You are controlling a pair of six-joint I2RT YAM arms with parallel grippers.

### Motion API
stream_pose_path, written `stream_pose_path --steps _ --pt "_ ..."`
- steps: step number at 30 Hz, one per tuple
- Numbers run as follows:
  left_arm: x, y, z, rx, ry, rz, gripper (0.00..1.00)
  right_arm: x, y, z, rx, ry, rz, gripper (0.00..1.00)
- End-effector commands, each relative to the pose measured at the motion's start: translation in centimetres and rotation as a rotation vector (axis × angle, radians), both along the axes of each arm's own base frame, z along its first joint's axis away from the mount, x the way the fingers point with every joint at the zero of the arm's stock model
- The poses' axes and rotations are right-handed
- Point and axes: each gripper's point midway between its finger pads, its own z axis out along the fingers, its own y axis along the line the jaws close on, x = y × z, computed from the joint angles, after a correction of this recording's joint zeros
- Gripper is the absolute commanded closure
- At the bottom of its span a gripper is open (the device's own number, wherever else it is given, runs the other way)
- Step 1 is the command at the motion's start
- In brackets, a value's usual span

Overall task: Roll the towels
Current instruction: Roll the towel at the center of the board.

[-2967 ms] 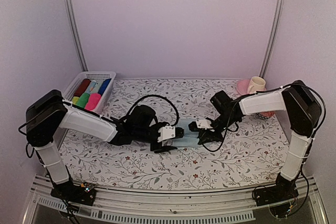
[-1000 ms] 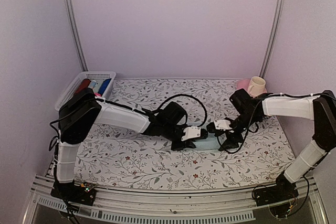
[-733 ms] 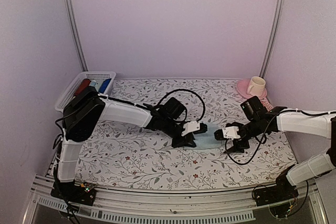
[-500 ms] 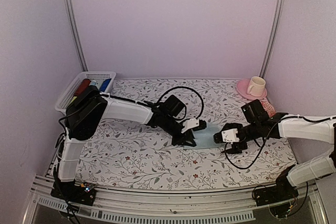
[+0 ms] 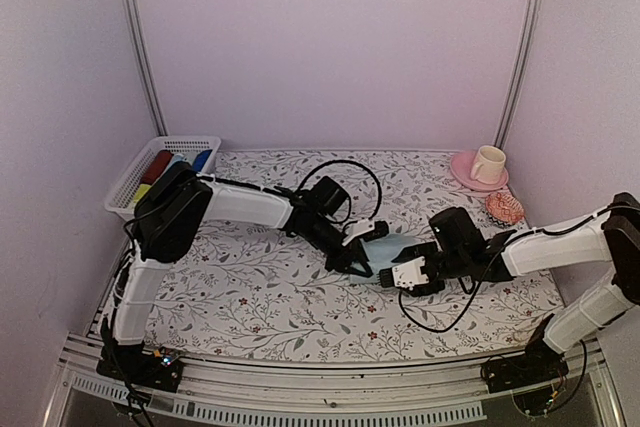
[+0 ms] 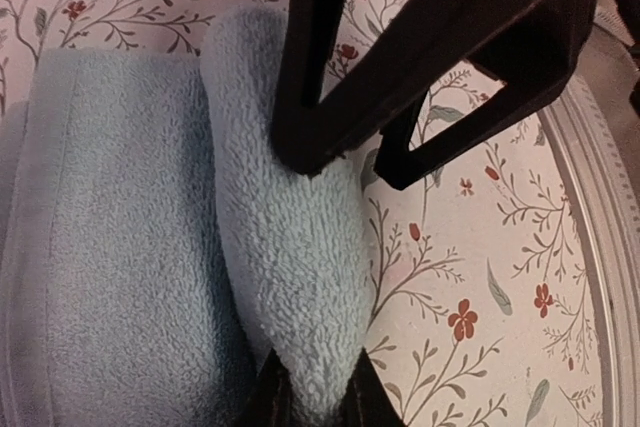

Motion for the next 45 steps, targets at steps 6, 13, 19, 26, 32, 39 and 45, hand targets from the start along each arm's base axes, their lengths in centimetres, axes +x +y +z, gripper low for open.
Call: stream_pose_path --steps 6,13,19,26,32,39,45 --pt "-0.9 2.9 -5.0 0.156 0.157 0.026 0.87 2.1 -0.1 -1.9 -0.056 -0.068 -0.086 0.42" --pt "0.0 2.9 -4.2 0.149 0.125 0.044 0.63 2.1 -0.7 -3.8 -0.114 -0.029 -0.111 0.60" --pt "1.8 3.6 -0.1 0.097 -0.020 0.099 0.36 1.6 -0.7 -4.2 -0.123 0.020 -0.105 0.69" --pt "2.9 4.7 5.6 -0.031 -0.242 0.171 0.16 0.7 -0.1 -3.8 -0.102 0.111 -0.076 0.70" --pt "1.3 5.5 8.1 -0.143 -0.441 0.171 0.13 -0.2 0.2 -3.2 -0.077 0.298 -0.060 0.70" --pt "-0.7 5.0 7.0 -0.148 -0.612 0.136 0.13 -2.0 -0.1 -3.6 -0.098 0.540 -0.037 0.70" --pt "-2.4 4.1 6.9 -0.166 -0.735 0.085 0.14 -1.7 -0.3 -3.1 -0.089 0.705 -0.058 0.70"
